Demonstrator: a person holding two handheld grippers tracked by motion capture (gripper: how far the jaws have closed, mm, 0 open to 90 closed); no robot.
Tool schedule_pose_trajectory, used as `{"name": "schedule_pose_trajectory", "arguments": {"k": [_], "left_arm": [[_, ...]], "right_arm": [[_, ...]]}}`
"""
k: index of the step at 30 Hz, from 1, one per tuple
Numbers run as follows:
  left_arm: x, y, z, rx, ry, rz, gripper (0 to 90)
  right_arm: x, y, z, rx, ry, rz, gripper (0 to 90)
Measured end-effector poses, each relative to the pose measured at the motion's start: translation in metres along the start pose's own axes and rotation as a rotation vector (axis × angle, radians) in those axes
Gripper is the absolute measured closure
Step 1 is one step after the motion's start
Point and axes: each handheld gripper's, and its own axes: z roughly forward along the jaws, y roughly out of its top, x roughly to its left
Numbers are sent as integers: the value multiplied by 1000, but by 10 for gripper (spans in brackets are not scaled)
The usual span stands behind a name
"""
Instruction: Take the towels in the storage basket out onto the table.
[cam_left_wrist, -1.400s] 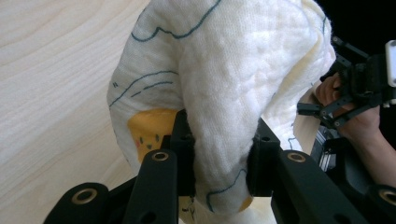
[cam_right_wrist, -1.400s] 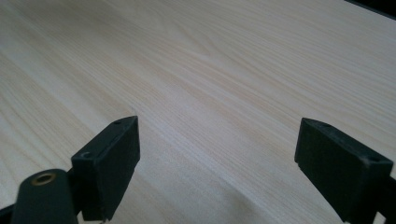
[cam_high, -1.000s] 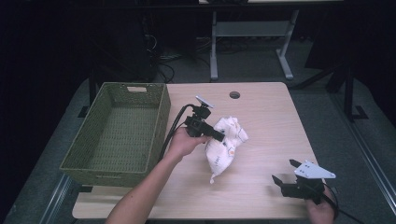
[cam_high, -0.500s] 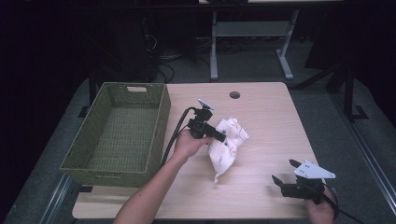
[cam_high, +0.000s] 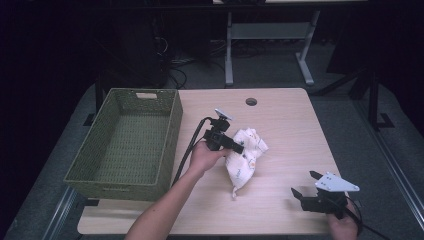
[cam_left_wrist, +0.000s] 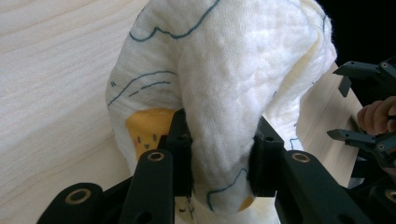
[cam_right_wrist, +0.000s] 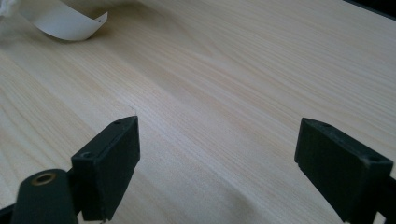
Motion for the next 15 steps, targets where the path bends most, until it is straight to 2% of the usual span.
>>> {"name": "schedule_pose_trajectory", "arguments": {"k": [4,9,15], "left_arm": [[0,0,1,-3,6,-1,662],[-1,-1,1,-9,12,-3,616],[-2,-2,1,-15,0,-6,585]], "right_arm": [[0,0,0,1,0,3,137],[0,0,0,1,0,2,137],[0,0,0,1,1,0,137]]}}
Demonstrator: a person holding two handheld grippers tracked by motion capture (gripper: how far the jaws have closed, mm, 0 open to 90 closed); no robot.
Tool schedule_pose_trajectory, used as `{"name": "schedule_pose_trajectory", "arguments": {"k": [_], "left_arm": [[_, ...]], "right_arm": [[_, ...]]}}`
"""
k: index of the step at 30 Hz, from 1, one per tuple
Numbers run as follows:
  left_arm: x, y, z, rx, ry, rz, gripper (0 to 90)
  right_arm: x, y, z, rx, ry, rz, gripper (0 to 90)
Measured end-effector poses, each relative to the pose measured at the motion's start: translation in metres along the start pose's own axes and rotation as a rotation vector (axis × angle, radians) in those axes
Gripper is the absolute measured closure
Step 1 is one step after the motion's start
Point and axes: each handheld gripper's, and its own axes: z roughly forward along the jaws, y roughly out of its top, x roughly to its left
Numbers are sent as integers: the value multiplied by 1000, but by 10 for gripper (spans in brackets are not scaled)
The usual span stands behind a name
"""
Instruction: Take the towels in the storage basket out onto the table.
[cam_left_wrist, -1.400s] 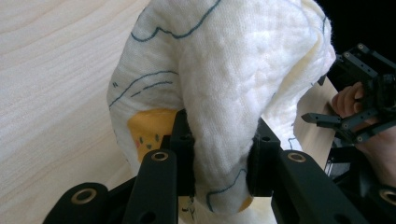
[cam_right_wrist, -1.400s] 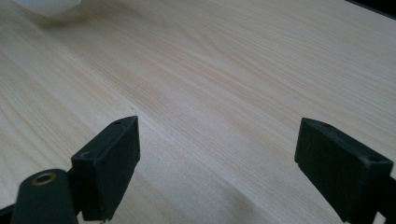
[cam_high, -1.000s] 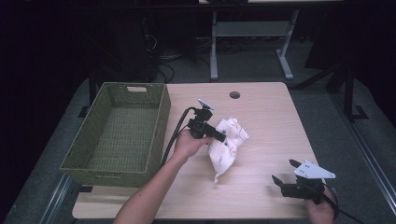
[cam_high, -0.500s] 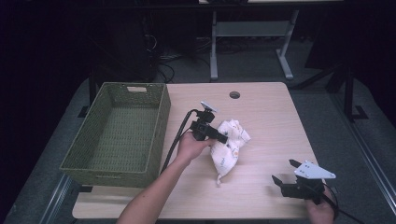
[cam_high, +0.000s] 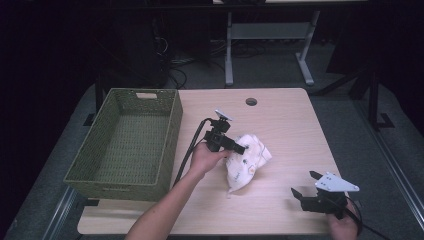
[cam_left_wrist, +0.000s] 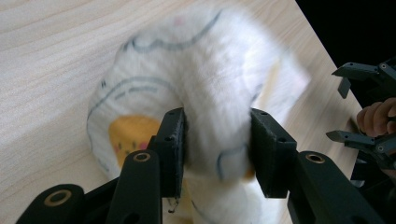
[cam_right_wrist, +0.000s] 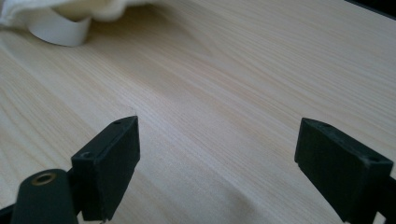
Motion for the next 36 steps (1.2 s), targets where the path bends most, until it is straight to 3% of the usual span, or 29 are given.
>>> {"name": "schedule_pose_trajectory", "arguments": {"k": [8,36], "left_arm": [[-5,-3,-10,-45,-1,10,543],[-5,-35,-30,-108,14,57,413]], "right_arm": [[2,1,0,1,0,-2,137],[2,1,0,4,-7,0,137]]}}
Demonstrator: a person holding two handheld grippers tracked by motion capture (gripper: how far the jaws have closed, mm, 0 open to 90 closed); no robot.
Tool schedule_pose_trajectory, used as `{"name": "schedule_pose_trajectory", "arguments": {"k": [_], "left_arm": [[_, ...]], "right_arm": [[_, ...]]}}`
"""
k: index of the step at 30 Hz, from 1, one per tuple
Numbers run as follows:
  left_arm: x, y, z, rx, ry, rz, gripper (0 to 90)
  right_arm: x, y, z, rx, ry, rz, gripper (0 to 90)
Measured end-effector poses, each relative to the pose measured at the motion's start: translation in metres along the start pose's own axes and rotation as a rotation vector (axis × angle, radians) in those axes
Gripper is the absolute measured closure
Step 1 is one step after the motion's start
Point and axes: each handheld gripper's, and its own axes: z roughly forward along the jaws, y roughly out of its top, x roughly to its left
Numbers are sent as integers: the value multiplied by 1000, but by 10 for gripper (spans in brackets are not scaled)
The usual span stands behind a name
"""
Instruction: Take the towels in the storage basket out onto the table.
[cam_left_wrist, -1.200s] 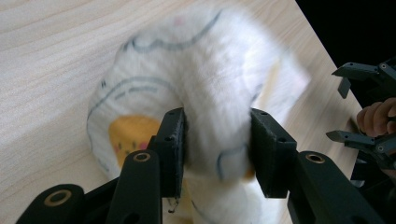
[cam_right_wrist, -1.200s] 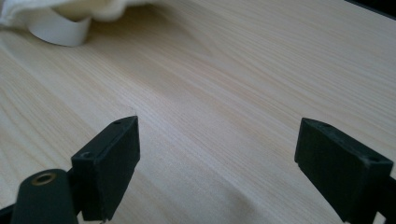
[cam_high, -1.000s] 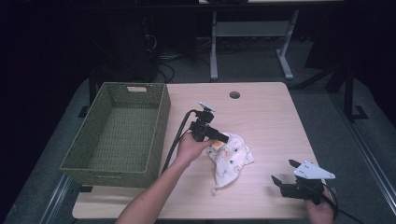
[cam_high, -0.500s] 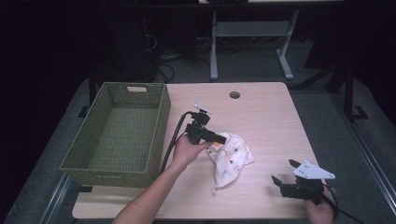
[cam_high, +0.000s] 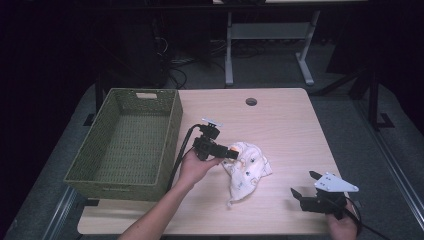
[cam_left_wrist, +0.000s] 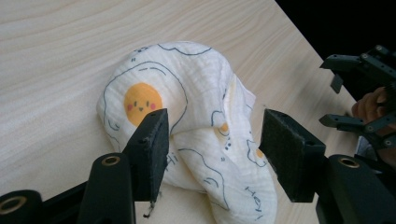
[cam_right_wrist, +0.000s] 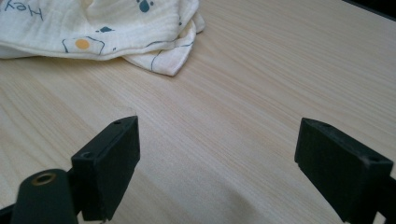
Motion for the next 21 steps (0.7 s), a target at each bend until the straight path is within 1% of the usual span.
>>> {"name": "schedule_pose_trajectory", "arguments": {"k": [6,9,12,15,19,21], "left_arm": [[-3,-8,-4,-4,18,25,376],[-3,-12,-6,-10,16,29,371],[-3,-17,-8,-16,2,25,367],[-5,-21,-9,-13,18,44,357],[-5,-27,-11,-22,11,44,347],[-6,-30,-12,-20,17,54,342]], "right_arm": [[0,0,0,2,-2,0,137],[0,0,1,2,-1,1,137],[0,0,1,4,-2,2,137],[1,0,1,4,-1,-2,137],[1,0,2,6,-2,-1,137],[1,0,2,7,-3,-3,137]]}}
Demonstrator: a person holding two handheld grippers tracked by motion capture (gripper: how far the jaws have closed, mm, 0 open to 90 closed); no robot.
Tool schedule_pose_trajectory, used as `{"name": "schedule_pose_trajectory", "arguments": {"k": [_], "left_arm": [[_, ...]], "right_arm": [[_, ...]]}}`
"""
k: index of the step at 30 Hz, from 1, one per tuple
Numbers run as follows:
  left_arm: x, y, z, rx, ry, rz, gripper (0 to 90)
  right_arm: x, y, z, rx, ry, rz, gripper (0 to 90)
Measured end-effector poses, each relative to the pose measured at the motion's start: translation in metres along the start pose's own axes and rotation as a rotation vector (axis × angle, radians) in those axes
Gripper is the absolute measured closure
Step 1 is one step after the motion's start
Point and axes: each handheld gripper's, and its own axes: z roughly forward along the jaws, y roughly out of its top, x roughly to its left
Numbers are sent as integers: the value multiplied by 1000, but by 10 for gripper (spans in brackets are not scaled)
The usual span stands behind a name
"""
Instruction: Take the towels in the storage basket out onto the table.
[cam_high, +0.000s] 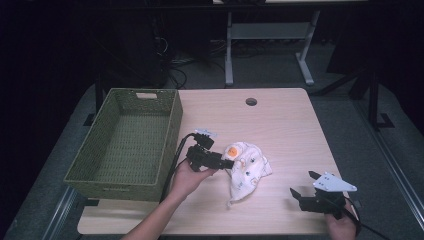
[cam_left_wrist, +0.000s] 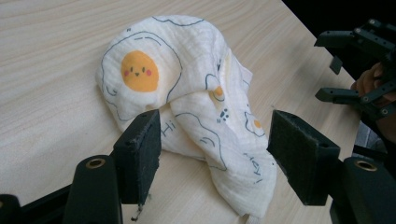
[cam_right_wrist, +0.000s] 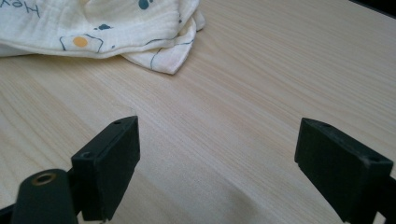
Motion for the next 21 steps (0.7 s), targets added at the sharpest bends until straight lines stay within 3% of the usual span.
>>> {"name": "schedule_pose_trajectory", "arguments": {"k": [12,21], "left_arm": [[-8,-19,-7,-19,8,40,301],[-11,-35,-12,-30,-10,54,294]], "right_arm": [[0,0,-1,1,-3,2,137],[0,0,0,3,-3,2,137]]}}
